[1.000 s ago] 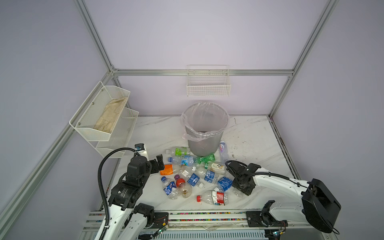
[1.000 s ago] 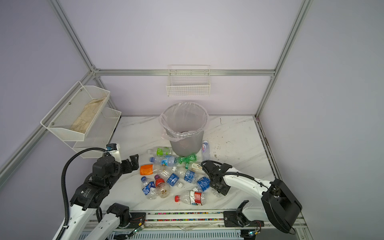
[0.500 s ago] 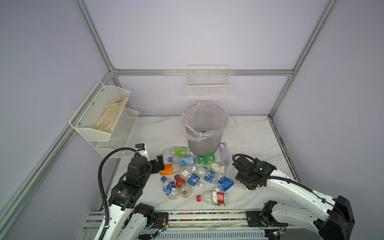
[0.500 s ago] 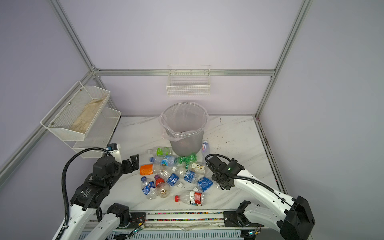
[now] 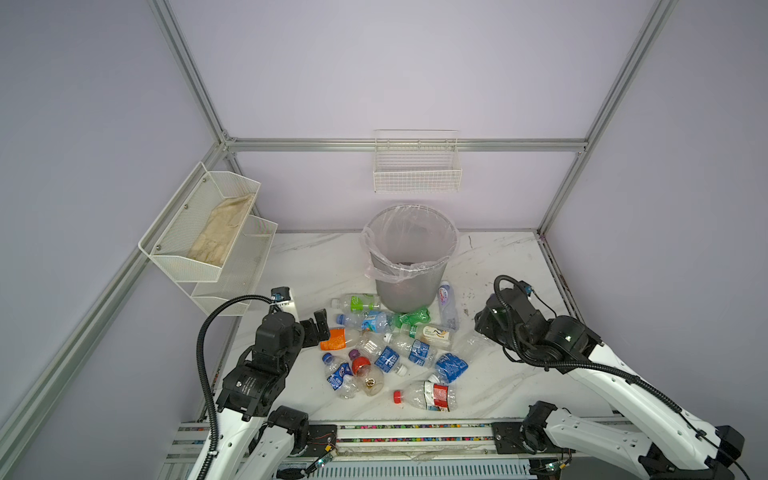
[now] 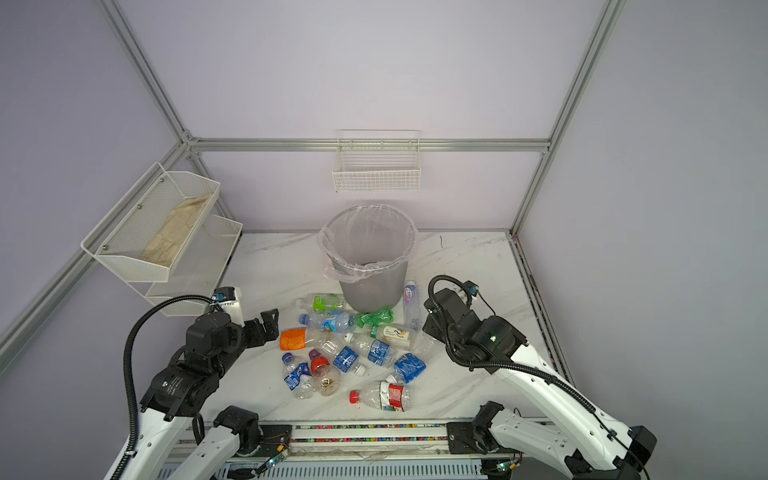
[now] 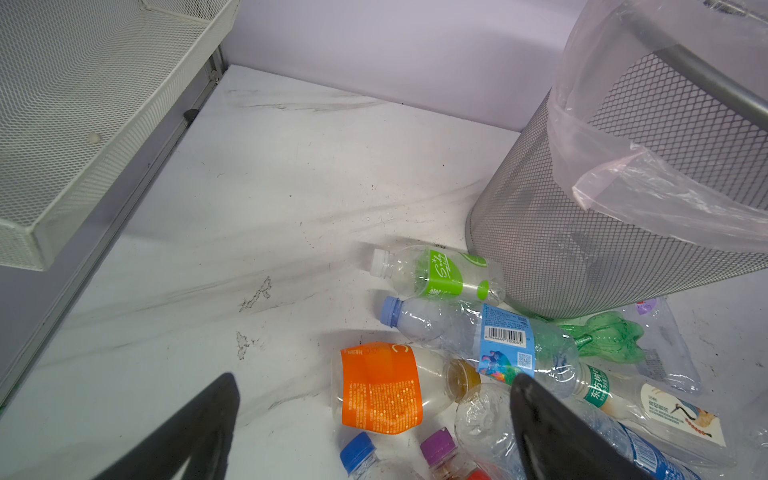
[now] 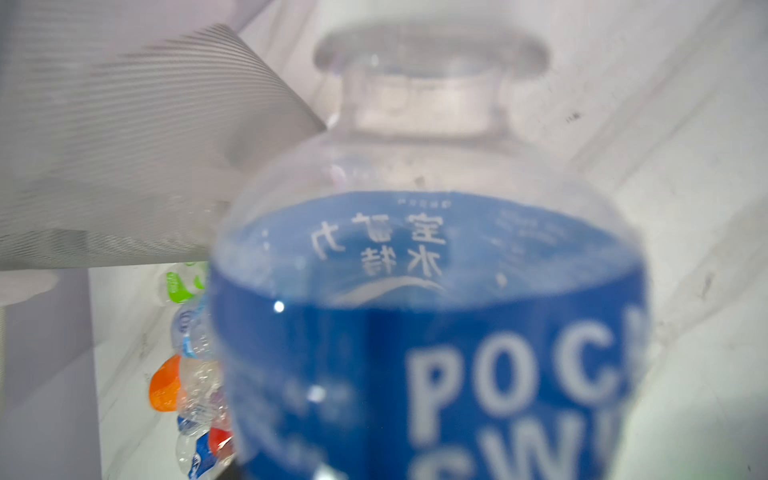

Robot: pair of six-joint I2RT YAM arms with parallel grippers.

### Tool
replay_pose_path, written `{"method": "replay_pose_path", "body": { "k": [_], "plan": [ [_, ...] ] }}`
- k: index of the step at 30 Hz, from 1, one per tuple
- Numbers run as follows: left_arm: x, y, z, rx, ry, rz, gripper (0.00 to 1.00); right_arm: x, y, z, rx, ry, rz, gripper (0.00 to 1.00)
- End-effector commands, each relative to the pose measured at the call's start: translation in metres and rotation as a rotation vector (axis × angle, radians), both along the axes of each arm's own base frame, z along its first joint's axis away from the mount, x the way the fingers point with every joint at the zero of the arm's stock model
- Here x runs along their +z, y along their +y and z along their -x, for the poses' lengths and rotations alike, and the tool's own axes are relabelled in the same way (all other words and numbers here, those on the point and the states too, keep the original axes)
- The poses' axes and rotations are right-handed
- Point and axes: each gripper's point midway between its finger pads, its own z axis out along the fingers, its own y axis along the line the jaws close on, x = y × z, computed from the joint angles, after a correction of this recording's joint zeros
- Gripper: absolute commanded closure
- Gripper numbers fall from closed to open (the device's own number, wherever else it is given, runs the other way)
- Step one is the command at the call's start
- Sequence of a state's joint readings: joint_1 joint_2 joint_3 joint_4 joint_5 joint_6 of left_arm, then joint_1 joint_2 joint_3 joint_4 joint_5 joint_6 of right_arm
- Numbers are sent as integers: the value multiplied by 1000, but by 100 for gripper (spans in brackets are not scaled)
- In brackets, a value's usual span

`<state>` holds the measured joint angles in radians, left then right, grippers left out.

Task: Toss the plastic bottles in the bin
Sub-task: 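Carry the bottle over the bin and release it inside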

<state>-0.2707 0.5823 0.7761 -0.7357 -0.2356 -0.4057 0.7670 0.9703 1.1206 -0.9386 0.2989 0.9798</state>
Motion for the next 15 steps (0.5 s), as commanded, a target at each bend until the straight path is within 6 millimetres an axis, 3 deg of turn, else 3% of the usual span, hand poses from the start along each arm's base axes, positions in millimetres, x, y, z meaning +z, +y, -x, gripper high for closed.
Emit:
{"method": "replay_pose_path", "body": {
  "k": [1,10,15],
  "plan": [
    [-13,-4,0,-13,27,6,0,48,16,-17,111,-155,15,100],
    [-14,-5,0,-22,30,7,0,156,57,-43,306,-341,41,100],
    [-13,-5,0,-21,29,9,0,200,68,-57,341,-412,85,100]
  ]
}}
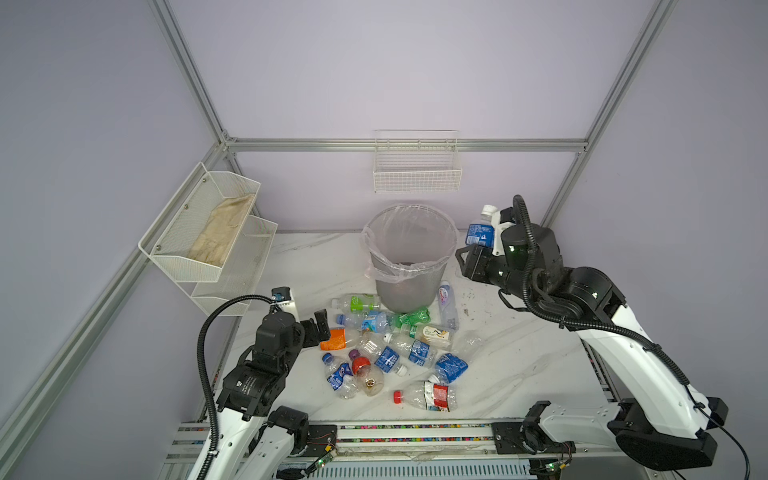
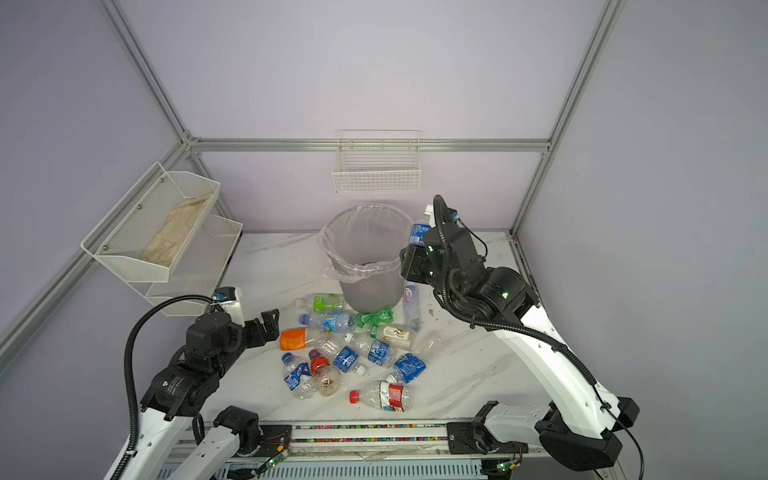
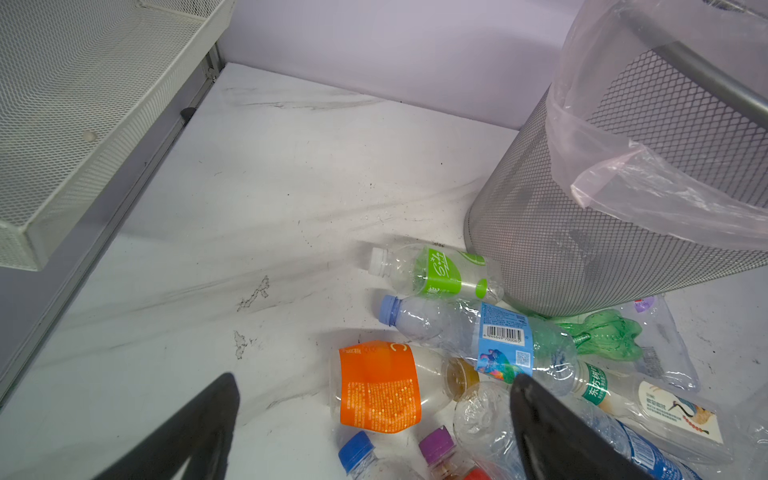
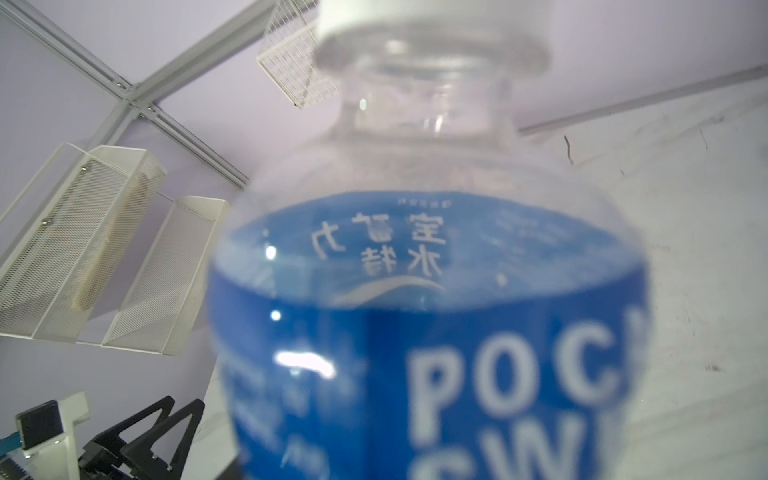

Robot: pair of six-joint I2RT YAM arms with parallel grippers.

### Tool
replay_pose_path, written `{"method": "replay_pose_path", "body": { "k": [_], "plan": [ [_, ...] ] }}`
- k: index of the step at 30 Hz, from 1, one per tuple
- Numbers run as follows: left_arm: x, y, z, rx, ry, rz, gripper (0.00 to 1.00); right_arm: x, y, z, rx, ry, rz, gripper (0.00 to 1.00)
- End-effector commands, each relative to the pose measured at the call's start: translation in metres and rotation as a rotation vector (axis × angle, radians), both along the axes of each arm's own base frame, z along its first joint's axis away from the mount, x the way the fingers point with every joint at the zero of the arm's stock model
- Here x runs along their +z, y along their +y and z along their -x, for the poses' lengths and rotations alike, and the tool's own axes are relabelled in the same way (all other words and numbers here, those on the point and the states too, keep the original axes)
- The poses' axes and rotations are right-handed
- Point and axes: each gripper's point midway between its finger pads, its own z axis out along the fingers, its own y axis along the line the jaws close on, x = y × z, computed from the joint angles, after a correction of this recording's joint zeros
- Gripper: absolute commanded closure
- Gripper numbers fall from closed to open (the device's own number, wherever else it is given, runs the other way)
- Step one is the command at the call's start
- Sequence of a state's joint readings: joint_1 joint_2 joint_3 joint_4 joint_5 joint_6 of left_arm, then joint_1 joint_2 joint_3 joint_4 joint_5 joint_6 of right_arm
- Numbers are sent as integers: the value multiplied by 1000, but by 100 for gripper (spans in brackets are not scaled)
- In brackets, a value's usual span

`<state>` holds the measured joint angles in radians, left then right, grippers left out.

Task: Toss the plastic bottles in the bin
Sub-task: 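Carry the bottle over the bin and release it inside, then withdraw the right gripper from the bin while the left arm reaches toward the nearer bottles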

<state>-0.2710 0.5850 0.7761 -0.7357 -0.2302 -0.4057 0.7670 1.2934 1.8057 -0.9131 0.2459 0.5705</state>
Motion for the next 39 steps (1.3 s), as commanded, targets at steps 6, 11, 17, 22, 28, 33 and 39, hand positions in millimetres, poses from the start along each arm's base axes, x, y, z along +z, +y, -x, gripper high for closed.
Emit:
{"method": "replay_pose_path", "body": {
  "k": [6,11,17,22,28,33,39],
  "plan": [
    [-13,-5,0,-22,25,9,0,47,27,-27,78,-99,120,100],
    [-12,-6,1,-26,22,10,0,49,57,-54,101,-107,126,100],
    [-11,-6,1,-27,19,13,0,4,102,-95,137,-36,174,95],
    [-11,-7,1,-31,18,14,0,-48,115,-126,136,74,205,80],
    [-10,-7,1,-30,15,15,0,-38,108,-129,112,53,186,3],
    [-10,-6,1,-29,12,15,0,-20,98,-119,103,24,171,2],
    [-11,-6,1,-28,19,12,0,-3,85,-103,101,6,148,3]
  ]
}}
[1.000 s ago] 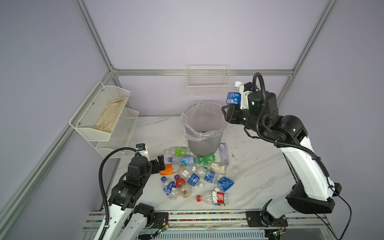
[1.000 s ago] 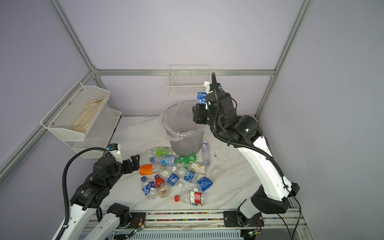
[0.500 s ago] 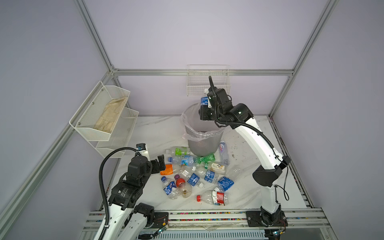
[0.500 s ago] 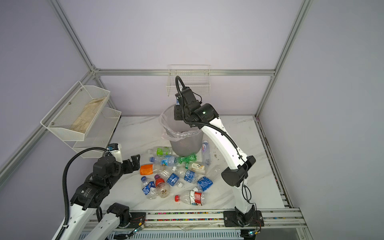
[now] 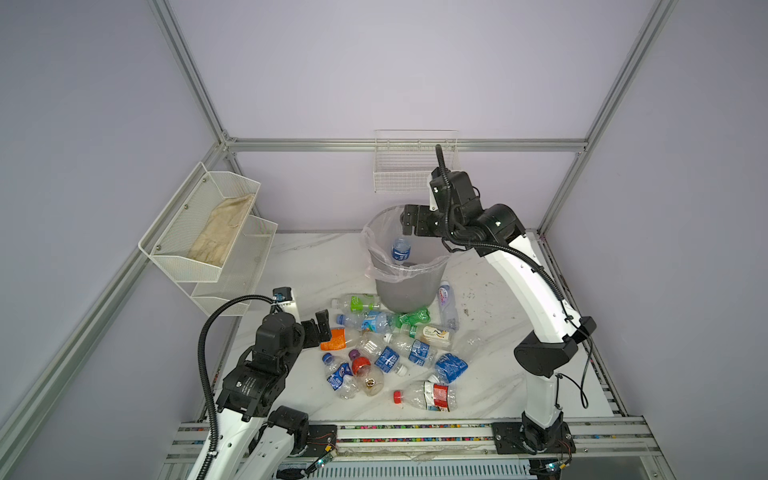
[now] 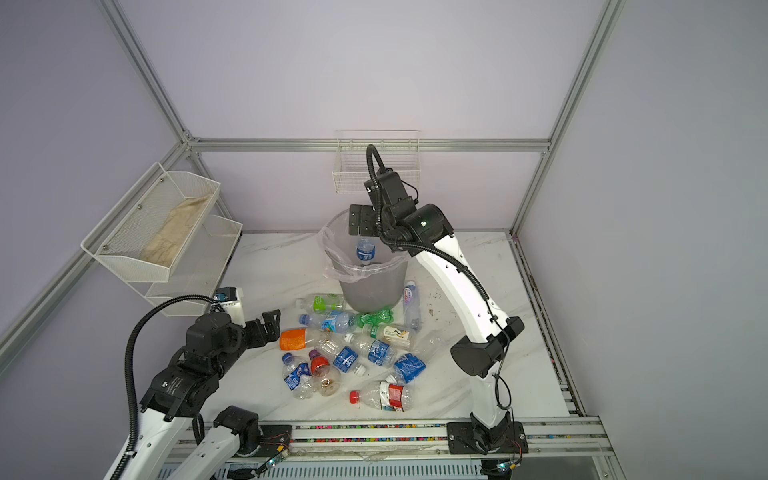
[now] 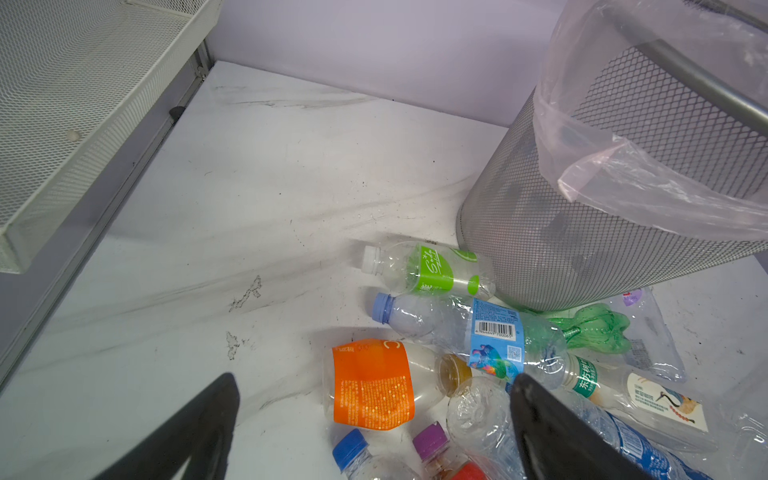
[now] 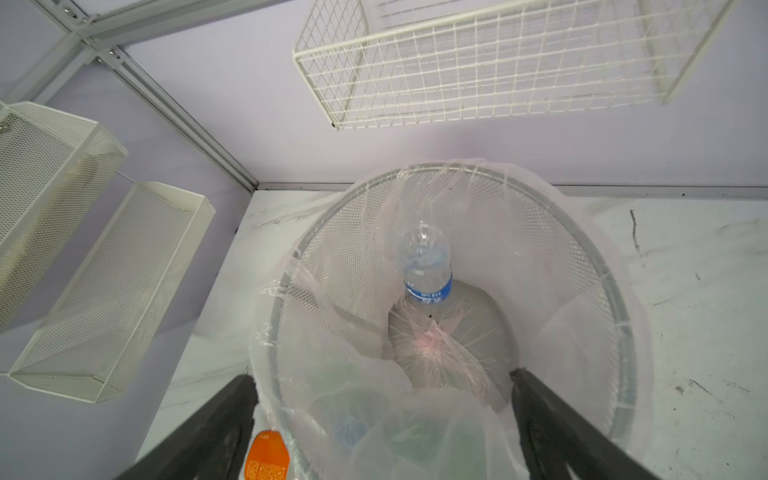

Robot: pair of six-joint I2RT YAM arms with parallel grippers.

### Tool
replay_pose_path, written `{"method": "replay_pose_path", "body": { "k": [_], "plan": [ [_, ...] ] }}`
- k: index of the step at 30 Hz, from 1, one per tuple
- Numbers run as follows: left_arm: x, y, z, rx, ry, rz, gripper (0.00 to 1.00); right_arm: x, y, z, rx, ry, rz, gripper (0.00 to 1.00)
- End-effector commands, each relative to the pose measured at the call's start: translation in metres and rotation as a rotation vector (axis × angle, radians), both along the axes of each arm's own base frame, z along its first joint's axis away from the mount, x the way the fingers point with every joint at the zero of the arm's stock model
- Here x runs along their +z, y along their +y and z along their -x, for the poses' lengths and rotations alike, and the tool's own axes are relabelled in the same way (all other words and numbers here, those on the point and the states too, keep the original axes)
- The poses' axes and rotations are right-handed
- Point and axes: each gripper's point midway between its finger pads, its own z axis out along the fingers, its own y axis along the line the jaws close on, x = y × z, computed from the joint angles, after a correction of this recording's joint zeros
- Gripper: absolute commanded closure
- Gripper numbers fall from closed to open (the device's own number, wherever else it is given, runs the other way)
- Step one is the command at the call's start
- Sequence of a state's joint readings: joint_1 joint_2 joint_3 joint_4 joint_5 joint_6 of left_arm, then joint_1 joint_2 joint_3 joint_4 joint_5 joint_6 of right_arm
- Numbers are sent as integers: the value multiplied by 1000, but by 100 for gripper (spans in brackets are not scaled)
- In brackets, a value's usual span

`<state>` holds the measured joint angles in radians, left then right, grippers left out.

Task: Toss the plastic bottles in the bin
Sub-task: 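Withdraw the right gripper from the bin while the left arm reaches toward the nearer bottles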

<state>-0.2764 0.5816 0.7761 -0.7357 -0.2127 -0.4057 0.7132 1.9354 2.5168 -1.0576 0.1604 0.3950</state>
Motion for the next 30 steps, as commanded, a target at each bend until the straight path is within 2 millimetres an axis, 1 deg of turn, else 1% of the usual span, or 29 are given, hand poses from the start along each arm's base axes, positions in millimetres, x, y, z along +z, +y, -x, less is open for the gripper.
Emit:
{"method": "replay_pose_path", "body": {
  "k": [1,7,11,13,15,16,17,20,22,25,28,30],
  "plan": [
    [-12,-2,0,-8,19,2,0,14,-10,14,2,-16,-17,3],
    [-16,-5,-2,-19,37,3,0,33,-23,42,45,-56,-83,2],
    [-20,-13,-4,-56,59,17,0,27,-40,61,23,-40,-111,2],
    [-23,-16,-6,-72,71,21,0,28,-49,70,23,-60,-121,3],
    [-24,-19,-7,-84,78,28,0,25,-69,79,-60,-63,-191,3],
    [-24,-21,-7,-88,81,31,0,27,-76,85,-76,-79,-222,2],
    [-25,-22,-8,-90,86,35,0,25,-76,91,-45,-89,-223,2],
    [-25,-23,-8,-73,105,70,0,3,-77,97,-38,-12,-183,3],
    [-26,-31,-6,-88,123,124,0,-9,-79,100,-45,20,-173,3],
    [-25,-40,-1,-85,152,193,0,-19,-86,106,-54,27,-166,3],
    [-33,-51,5,-86,203,214,0,-28,-90,112,-57,41,-161,3],
    [-47,-59,9,-99,254,198,0,-33,-91,114,-52,49,-160,3]
  ]
}}
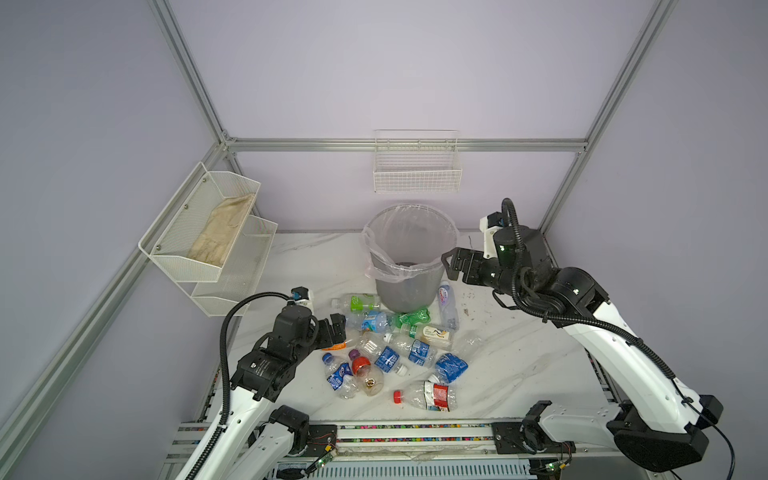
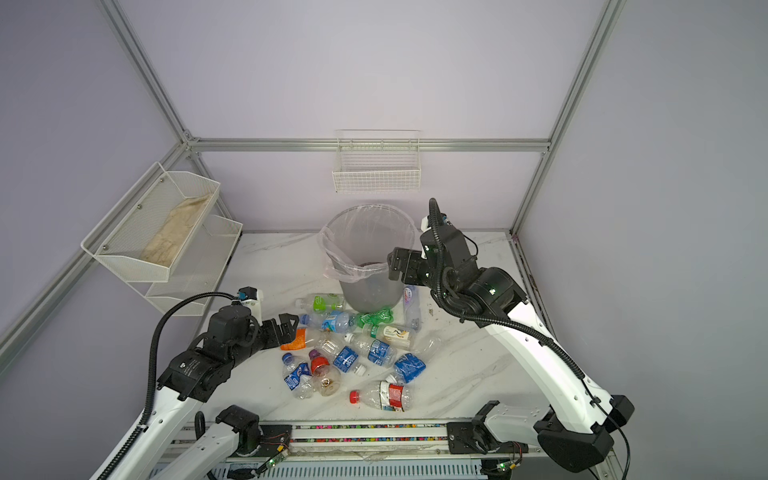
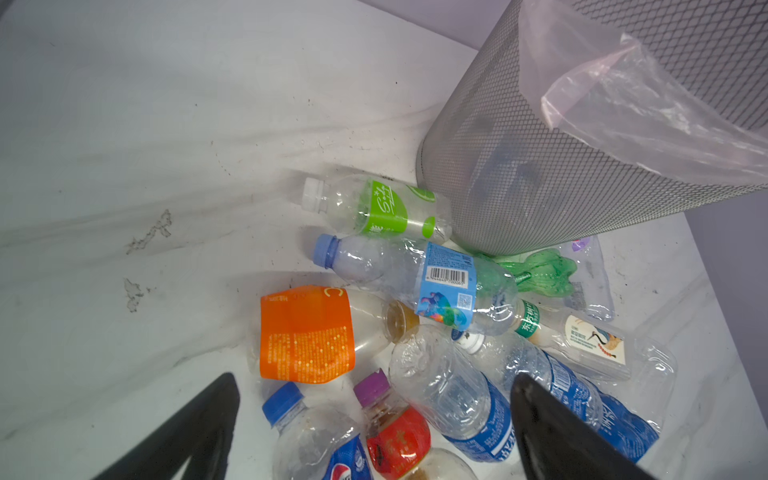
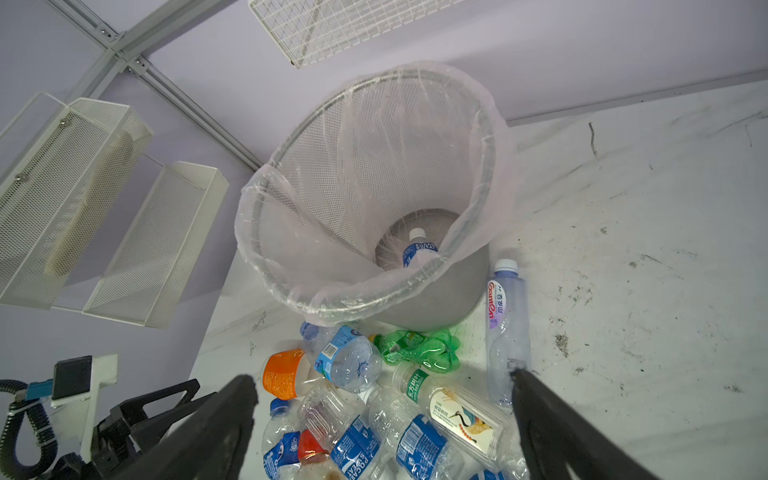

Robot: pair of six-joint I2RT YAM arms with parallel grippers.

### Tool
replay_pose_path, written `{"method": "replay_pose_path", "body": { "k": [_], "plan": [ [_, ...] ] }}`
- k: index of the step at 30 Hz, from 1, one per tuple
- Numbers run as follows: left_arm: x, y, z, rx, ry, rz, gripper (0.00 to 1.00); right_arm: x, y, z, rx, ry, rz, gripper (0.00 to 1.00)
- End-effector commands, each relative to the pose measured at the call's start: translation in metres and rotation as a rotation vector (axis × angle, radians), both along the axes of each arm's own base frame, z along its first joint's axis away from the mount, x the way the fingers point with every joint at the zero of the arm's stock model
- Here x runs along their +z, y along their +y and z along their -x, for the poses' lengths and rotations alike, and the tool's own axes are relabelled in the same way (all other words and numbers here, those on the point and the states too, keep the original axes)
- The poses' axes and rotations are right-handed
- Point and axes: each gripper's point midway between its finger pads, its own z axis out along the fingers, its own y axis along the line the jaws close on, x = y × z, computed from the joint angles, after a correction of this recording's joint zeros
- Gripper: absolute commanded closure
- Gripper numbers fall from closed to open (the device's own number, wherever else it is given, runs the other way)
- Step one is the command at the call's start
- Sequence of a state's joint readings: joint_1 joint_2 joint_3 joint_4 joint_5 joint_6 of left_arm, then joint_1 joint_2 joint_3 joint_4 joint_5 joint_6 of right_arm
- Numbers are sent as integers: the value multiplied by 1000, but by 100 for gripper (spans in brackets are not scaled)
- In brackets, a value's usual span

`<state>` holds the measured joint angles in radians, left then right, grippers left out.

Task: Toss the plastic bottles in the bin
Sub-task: 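Withdraw the right gripper from the bin while the left arm reaches toward the nearer bottles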

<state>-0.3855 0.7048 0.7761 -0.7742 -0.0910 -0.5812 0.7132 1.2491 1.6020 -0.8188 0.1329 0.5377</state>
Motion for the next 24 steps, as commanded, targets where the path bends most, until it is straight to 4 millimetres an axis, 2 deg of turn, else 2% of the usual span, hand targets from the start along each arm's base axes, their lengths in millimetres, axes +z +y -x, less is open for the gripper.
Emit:
{"method": "replay_pose_path", "body": {
  "k": [1,5,8,18,21,24],
  "plan": [
    [-17,-13,8,4,81,25,0,2,-4,7,-3,-6,-31,3],
    [-49,-28,16,-25,200,30,1,-9,-5,11,8,8,-27,3],
    [-61,-34,23,-28,227,25,2,-16,-9,14,4,15,-16,3],
    [-59,-67,48,-44,241,110,4,-35,-9,17,2,48,-22,3],
    [-55,-86,56,-81,231,84,4,-39,-9,18,-3,54,-27,3],
    [-41,-114,60,-164,170,16,3,-44,-10,19,-7,65,-21,3]
  ]
}}
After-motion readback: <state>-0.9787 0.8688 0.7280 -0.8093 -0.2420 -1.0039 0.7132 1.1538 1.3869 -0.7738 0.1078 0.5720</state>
